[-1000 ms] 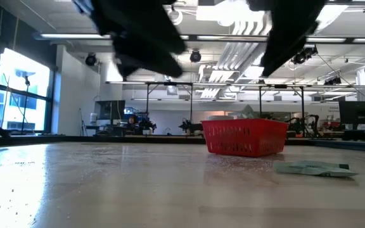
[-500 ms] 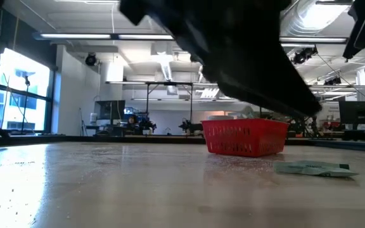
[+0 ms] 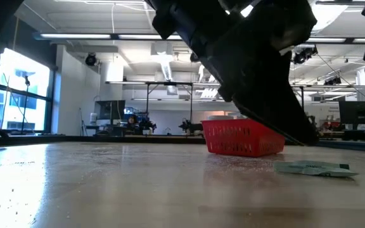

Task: Pick and place items into bin
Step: Put the white stevia packet into the red bin, then return to Home Position

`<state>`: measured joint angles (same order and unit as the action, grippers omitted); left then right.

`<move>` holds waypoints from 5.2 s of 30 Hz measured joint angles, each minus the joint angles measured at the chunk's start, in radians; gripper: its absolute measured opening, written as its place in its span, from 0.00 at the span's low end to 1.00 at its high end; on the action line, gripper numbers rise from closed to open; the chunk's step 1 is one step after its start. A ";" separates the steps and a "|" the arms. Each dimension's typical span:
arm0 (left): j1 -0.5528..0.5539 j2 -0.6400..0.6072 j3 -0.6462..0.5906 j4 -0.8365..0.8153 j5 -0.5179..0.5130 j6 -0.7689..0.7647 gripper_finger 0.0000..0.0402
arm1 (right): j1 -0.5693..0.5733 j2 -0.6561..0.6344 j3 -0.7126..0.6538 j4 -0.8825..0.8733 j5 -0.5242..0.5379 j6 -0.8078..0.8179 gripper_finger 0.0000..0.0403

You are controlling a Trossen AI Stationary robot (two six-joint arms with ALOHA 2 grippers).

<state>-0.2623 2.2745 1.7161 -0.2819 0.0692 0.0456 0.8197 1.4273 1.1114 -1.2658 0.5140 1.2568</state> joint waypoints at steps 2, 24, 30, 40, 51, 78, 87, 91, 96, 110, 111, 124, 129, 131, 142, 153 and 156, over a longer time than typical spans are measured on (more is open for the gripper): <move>-0.008 0.012 0.002 0.003 0.002 0.022 0.49 | 0.001 0.000 0.000 -0.007 0.001 0.000 0.75; -0.019 0.042 0.157 -0.214 -0.246 0.025 0.08 | -0.002 0.001 0.000 -0.036 0.026 0.027 0.75; -0.015 0.042 0.436 -0.509 -0.256 0.021 0.06 | 0.011 0.001 0.000 -0.078 0.019 0.052 0.75; 0.178 0.041 0.595 -0.809 -0.360 -0.062 0.07 | 0.082 0.001 -0.002 -0.154 -0.015 0.158 0.75; 0.281 0.052 0.522 -0.884 -0.123 -0.313 0.43 | 0.113 0.001 -0.002 -0.147 -0.028 0.159 0.75; -0.132 -0.138 0.521 -0.824 -0.287 -0.444 0.36 | -0.195 -0.236 -0.126 0.514 -0.056 -0.425 0.75; 0.077 -0.180 0.214 -0.358 -0.045 -0.416 0.12 | -0.084 -0.663 -0.219 0.225 0.087 -0.165 0.75; 0.117 -0.304 0.062 -0.127 -0.029 -0.422 0.06 | -0.016 -0.853 -0.358 0.235 0.061 -0.087 0.75; 0.164 -0.481 -0.038 -0.209 -0.139 -0.515 0.13 | -0.015 -1.027 -0.460 0.304 -0.027 0.033 0.75; 0.175 -0.772 -0.627 0.349 -0.016 -0.487 0.47 | -0.064 -1.108 -0.824 1.458 0.017 -0.681 0.75; 0.181 -0.788 -0.704 0.484 0.041 -0.496 0.48 | -0.079 -1.106 -0.855 1.527 0.004 -0.700 0.75; 0.447 -1.418 -1.227 0.494 0.128 -0.544 0.51 | -0.381 -1.332 -0.985 1.509 -0.106 -0.755 0.75; 0.471 -1.667 -1.264 0.254 0.103 -0.530 0.52 | -0.470 -1.426 -0.979 1.451 -0.147 -0.847 0.75; 0.473 -1.757 -1.263 0.162 0.083 -0.518 0.52 | -0.498 -1.419 -0.978 1.408 -0.151 -0.858 0.75; 0.472 -2.163 -1.402 0.090 -0.110 -0.544 0.52 | -0.586 -1.426 -0.999 1.352 -0.213 -0.804 0.75; 0.472 -2.264 -1.666 0.320 -0.130 -0.683 0.52 | -0.606 -1.426 -1.101 1.546 -0.284 -0.860 0.75; 0.472 -2.263 -1.675 0.222 -0.182 -0.671 0.52 | -0.606 -1.421 -1.101 1.479 -0.221 -0.872 0.75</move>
<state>0.2096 0.0114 0.0412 -0.0597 -0.1126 -0.6259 0.2139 0.0066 0.0109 0.2134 0.2930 0.3847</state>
